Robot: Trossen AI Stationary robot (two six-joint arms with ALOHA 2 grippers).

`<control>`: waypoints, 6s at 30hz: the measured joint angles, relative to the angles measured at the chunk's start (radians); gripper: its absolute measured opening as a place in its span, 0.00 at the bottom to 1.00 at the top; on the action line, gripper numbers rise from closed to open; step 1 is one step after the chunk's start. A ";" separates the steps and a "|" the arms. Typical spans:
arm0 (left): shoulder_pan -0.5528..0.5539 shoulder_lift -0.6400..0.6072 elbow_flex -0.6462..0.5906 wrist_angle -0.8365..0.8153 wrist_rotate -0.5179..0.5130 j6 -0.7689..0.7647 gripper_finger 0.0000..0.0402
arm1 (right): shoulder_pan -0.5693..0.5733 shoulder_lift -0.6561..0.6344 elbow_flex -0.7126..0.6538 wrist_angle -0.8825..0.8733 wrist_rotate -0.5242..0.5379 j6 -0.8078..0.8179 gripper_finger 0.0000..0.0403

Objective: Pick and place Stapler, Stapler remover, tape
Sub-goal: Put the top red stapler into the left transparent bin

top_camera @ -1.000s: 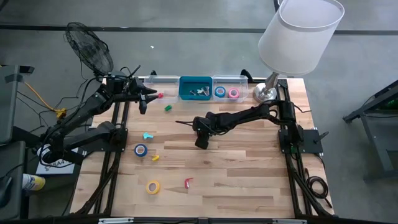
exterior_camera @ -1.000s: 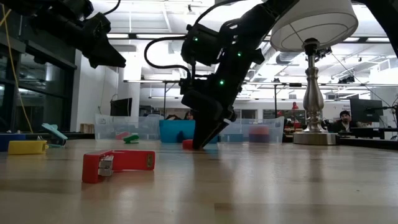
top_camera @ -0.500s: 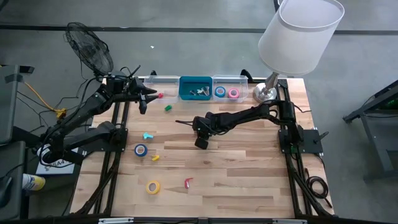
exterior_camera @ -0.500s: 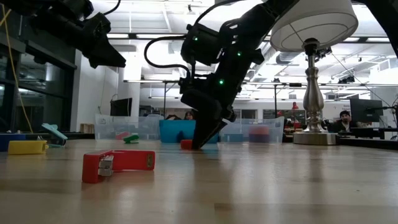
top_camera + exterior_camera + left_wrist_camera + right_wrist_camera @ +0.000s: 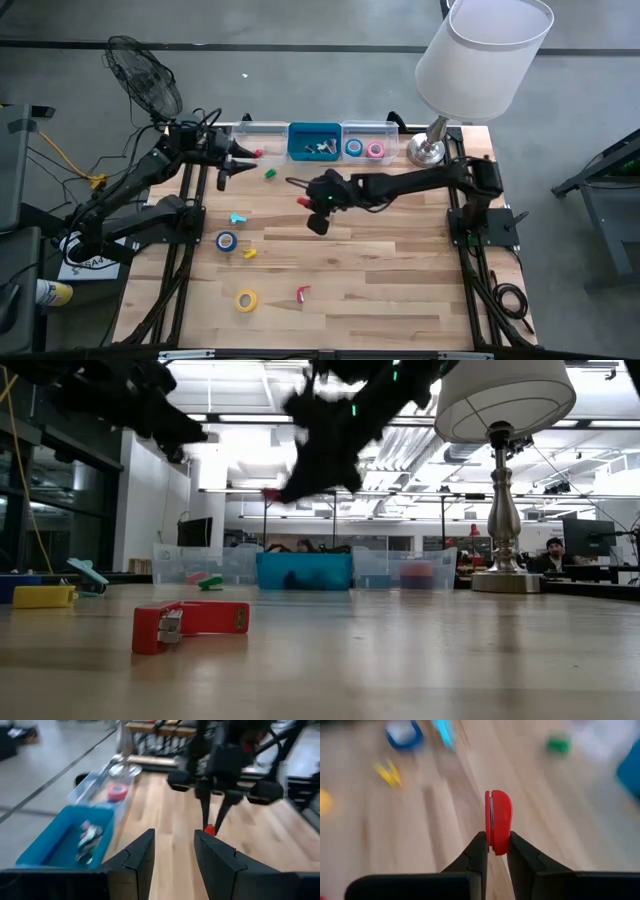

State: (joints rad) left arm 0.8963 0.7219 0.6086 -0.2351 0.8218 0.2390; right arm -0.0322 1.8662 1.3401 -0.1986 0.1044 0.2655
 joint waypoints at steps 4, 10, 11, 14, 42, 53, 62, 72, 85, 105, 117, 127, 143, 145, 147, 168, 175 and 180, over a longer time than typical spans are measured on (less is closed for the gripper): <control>-0.010 0.000 0.000 0.074 0.102 -0.006 0.34 | 0.013 -0.056 0.000 0.054 0.047 -0.046 0.10; -0.167 0.000 0.000 0.247 0.084 -0.041 0.34 | 0.029 -0.121 0.001 0.117 0.080 -0.091 0.10; -0.205 0.000 0.000 0.273 0.059 -0.038 0.34 | 0.031 -0.127 0.001 0.128 0.086 -0.091 0.10; -0.317 0.000 0.000 0.325 -0.051 -0.024 0.34 | 0.040 -0.146 0.001 0.158 0.089 -0.112 0.10; -0.753 0.159 0.000 0.489 -0.617 0.040 0.50 | 0.074 -0.193 0.002 0.218 0.072 -0.222 0.10; -0.753 0.200 0.000 0.550 -0.602 0.013 0.62 | 0.071 -0.183 0.002 0.250 0.048 -0.230 0.10; -0.753 0.249 0.000 0.615 -0.593 -0.009 0.62 | 0.062 -0.179 0.002 0.259 0.048 -0.226 0.10; -0.753 0.248 0.000 0.644 -0.592 -0.013 0.56 | 0.053 -0.179 0.002 0.240 0.046 -0.223 0.10; -0.753 0.248 0.000 0.621 -0.575 -0.013 0.32 | 0.052 -0.178 0.002 0.240 0.038 -0.223 0.10; -0.753 0.248 0.000 0.629 -0.563 -0.028 0.31 | 0.052 -0.178 0.002 0.278 0.012 -0.223 0.10; -0.753 0.248 0.000 0.619 -0.565 -0.044 0.16 | 0.053 -0.178 0.002 0.263 0.018 -0.224 0.10; -0.753 0.248 0.001 0.597 -0.567 -0.060 0.15 | 0.053 -0.178 0.001 0.262 0.021 -0.222 0.10; -0.753 0.249 -0.001 0.546 -0.714 -0.052 0.15 | 0.040 -0.201 0.002 0.126 0.054 -0.110 0.50; -0.752 0.249 -0.001 0.501 -0.805 -0.041 0.15 | 0.035 -0.202 0.002 0.068 0.061 -0.071 0.51; -0.752 0.249 -0.001 0.453 -0.922 -0.033 0.15 | 0.028 -0.204 0.002 0.012 0.076 -0.033 0.52; -0.174 0.416 0.000 0.126 -0.955 -0.194 0.17 | -0.024 -0.205 0.002 -0.173 0.091 0.041 0.52; -0.068 0.532 0.000 0.128 -0.913 -0.195 0.17 | -0.034 -0.204 0.002 -0.190 0.085 0.046 0.52; -0.042 0.581 0.000 0.128 -0.892 -0.219 0.18 | -0.034 -0.204 0.002 -0.216 0.085 0.048 0.52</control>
State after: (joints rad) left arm 0.8538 1.3030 0.6083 -0.1070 -0.0704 0.0198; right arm -0.0662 1.6623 1.3426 -0.4146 0.1891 0.3134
